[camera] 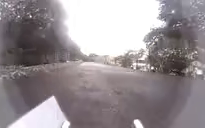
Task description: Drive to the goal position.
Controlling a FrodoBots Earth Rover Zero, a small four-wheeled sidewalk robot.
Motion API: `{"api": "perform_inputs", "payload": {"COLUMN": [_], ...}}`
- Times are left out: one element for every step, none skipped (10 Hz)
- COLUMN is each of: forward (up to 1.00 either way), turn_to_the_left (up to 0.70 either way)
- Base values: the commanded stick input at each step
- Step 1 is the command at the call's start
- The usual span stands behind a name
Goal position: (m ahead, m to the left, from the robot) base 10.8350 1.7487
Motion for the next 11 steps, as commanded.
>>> {"api": "perform_inputs", "payload": {"forward": [1.0, 1.0, 1.0, 1.0, 1.0, 1.0, 1.0, 1.0, 1.0, 1.0, 1.0], "turn_to_the_left": [0.0, 0.0, 0.0, 0.0, 0.0, 0.0, 0.0, 0.0, 0.0, 0.0, 0.0]}}
